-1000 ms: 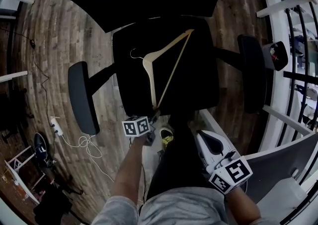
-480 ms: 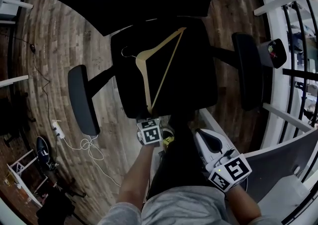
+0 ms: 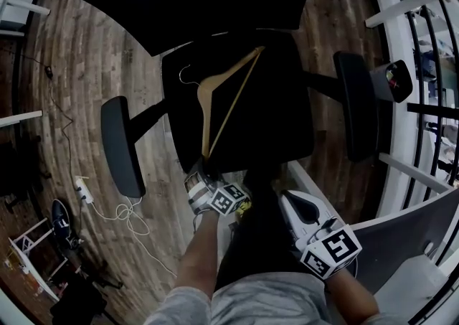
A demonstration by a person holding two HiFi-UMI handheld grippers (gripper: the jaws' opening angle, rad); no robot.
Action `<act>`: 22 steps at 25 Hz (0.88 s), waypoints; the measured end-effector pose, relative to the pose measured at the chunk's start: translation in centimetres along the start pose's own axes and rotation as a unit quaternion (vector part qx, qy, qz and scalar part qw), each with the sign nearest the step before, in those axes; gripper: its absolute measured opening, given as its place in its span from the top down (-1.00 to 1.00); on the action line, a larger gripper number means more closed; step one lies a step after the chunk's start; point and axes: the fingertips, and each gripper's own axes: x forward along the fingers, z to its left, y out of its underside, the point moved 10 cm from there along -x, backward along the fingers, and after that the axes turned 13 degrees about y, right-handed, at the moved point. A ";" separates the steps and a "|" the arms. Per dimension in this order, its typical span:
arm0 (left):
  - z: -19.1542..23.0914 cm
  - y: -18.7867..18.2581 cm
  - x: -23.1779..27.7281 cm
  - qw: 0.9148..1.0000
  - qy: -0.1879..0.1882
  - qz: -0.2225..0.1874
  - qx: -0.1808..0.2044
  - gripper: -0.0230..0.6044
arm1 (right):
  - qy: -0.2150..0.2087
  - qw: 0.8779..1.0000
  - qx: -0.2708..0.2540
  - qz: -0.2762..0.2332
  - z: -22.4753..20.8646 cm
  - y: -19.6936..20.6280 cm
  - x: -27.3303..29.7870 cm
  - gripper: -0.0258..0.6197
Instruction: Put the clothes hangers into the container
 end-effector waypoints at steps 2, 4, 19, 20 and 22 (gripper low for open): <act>-1.4 0.0 -0.3 0.998 -0.006 0.002 0.057 0.38 | 0.000 1.000 0.001 0.001 -0.2 0.0 0.1 0.92; -2.0 0.0 -0.4 0.995 -0.022 0.008 0.094 0.36 | 0.001 1.000 0.003 0.001 -0.5 -0.3 0.2 0.92; 3.1 -1.6 0.9 0.941 0.211 -0.165 -0.209 -0.51 | 0.006 1.000 0.011 0.010 -1.2 -0.4 0.7 0.92; 4.8 -3.3 3.3 0.926 0.242 -0.163 -0.240 -0.51 | 0.005 1.000 0.009 0.013 -1.4 -0.5 0.6 0.92; 7.1 -6.7 7.7 0.900 0.301 -0.107 -0.298 -0.48 | 0.010 1.000 0.008 0.015 -1.8 -0.5 0.4 0.92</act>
